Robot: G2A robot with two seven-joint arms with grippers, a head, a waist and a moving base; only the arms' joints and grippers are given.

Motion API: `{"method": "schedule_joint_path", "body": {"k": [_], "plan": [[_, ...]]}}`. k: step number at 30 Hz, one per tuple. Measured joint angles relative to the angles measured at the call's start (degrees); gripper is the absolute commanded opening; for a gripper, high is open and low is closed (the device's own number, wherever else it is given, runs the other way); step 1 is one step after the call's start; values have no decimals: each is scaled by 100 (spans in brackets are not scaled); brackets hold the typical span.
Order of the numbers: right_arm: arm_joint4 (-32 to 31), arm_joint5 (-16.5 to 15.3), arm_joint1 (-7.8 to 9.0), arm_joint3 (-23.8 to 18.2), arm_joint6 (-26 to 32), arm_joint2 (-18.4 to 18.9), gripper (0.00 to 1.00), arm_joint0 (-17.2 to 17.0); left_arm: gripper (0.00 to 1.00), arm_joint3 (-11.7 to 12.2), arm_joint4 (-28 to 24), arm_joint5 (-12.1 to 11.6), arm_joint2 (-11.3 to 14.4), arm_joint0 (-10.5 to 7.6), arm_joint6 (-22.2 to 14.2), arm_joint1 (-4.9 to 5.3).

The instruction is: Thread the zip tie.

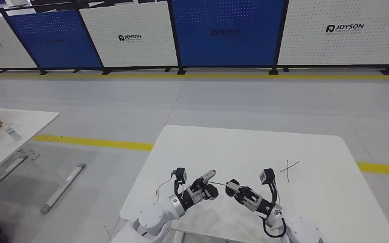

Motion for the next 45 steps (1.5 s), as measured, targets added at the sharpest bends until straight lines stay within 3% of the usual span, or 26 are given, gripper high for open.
{"method": "schedule_joint_path", "body": {"k": [10, 16, 18, 19, 21, 23, 25, 26, 30, 34, 39, 43, 45], "plan": [[4, -1, 0, 3, 3, 4, 0, 1, 100, -12, -73, -32, 20, -2, 11, -6], [4, -1, 0, 3, 4, 4, 0, 2, 100, 63, -127, -354, 16, -21, -118, -2], [4, -1, 0, 3, 4, 4, 0, 2, 93, 72, -126, -400, 19, -25, -183, 4], [4, -1, 0, 3, 4, 4, 0, 2, 83, 70, -133, -409, 26, -27, -237, 6], [4, -1, 0, 3, 4, 4, 0, 2, 75, 81, -217, -417, 19, -39, -376, 14], [4, -1, 0, 3, 4, 4, 0, 2, 53, 97, -250, -431, 4, -48, -410, 19], [4, -1, 0, 3, 4, 4, 0, 2, 46, 101, -250, -440, 3, -52, -413, 22], [4, -1, 0, 3, 4, 4, 0, 2, 37, 104, -249, -446, 6, -53, -414, 24], [4, -1, 0, 3, 4, 4, 0, 2, 26, 115, -162, -503, 6, -40, -406, 34], [4, -1, 0, 3, 4, 4, 0, 2, 20, 140, 131, -639, 12, -17, -303, 46], [4, -1, 0, 3, 4, 4, 0, 2, 20, 149, 347, -819, 66, 30, -248, 53], [4, -1, 0, 3, 4, 4, 0, 2, 30, 123, 365, -853, 49, 58, -245, 64], [4, -1, 0, 3, 4, 4, 0, 2, 26, 114, 372, -859, 41, 69, -254, 71]]}}
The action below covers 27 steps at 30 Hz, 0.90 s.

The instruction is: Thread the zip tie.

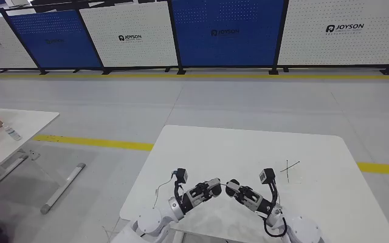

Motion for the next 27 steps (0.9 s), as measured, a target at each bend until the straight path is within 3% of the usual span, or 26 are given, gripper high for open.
{"method": "schedule_joint_path", "body": {"k": [2, 7, 11, 18, 20, 22, 25, 27], "plan": [[0, 0, 0, 0, 0, 0, 0, 0, 13, -4, -8, -11, -4, 11, -35, 6], [0, 0, 0, 0, 0, 0, 0, 0, 5, 8, -32, -34, -13, 16, -52, 17], [0, 0, 0, 0, 0, 0, 0, 0, 0, 28, -65, -37, -5, 0, -37, 20], [0, 0, 0, 0, 0, 0, 0, 0, 0, 38, -58, -63, 29, -17, -54, 27], [0, 0, 0, 0, 0, 0, 0, 0, 33, 38, -63, -70, 37, -18, -61, 30], [0, 0, 0, 0, 0, 0, 0, 0, 58, 29, -59, -70, 43, -14, -74, 34], [0, 0, 0, 0, 0, 0, 0, 0, 49, 3, -46, -78, 44, 2, -93, 42], [0, 0, 0, 0, 0, 0, 0, 0, 34, -9, -56, -93, 37, 13, -102, 47]]}}
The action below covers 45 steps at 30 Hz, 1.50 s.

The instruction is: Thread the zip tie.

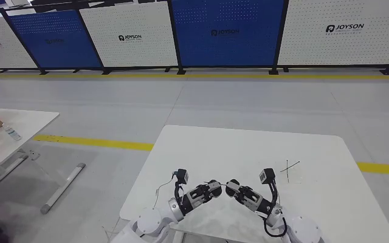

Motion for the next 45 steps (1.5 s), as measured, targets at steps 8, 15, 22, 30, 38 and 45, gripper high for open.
{"method": "schedule_joint_path", "body": {"k": [8, 15, 22, 30, 38, 45], "plan": [[0, 0, 0, 0, 0, 0, 0, 0, 0, 14, -10, -33, -9, -8, 27, 13], [0, 0, 0, 0, 0, 0, 0, 0, 0, 6, -6, -69, 7, -2, 33, 22], [0, 0, 0, 0, 0, 0, 0, 0, 0, 8, 22, -102, 21, 0, 30, 32], [-40, 68, -3, -136, -81, 10, 100, -73, 0, 1, -42, -36, 22, 21, 61, 44], [-9, 0, 44, -272, -129, 266, 100, -230, 0, -67, -109, 283, -271, 95, 98, 104], [165, -238, 164, -623, -56, 829, 100, -714, 0, -66, 234, 572, -612, 324, 74, 193]]}}
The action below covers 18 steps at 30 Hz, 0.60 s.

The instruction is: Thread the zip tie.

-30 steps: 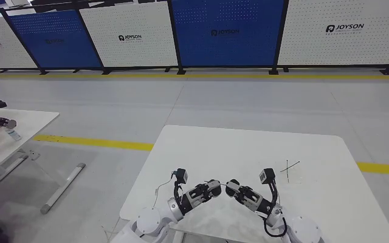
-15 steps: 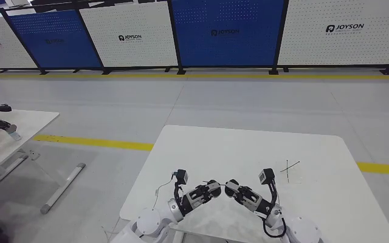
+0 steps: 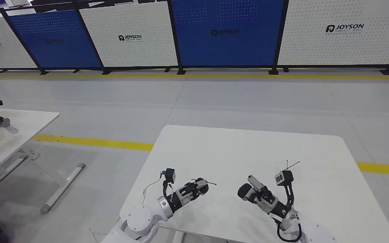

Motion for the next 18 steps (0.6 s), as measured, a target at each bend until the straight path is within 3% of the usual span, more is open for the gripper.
{"method": "schedule_joint_path", "body": {"k": [2, 12, 15, 18], "plan": [[25, -8, 7, -31, 11, 36, 100, -42, 0, 3, -190, 167, -11, 28, 79, -6], [23, -5, 5, -26, 8, 29, 100, -34, 0, 15, -184, 140, 13, 9, 115, -10], [23, -5, 5, -26, 8, 29, 100, -34, 0, 9, -131, 65, 53, -16, 197, -17], [23, -5, 5, -26, 8, 30, 100, -34, 0, -143, -353, -88, -73, 37, 184, -9]]}}
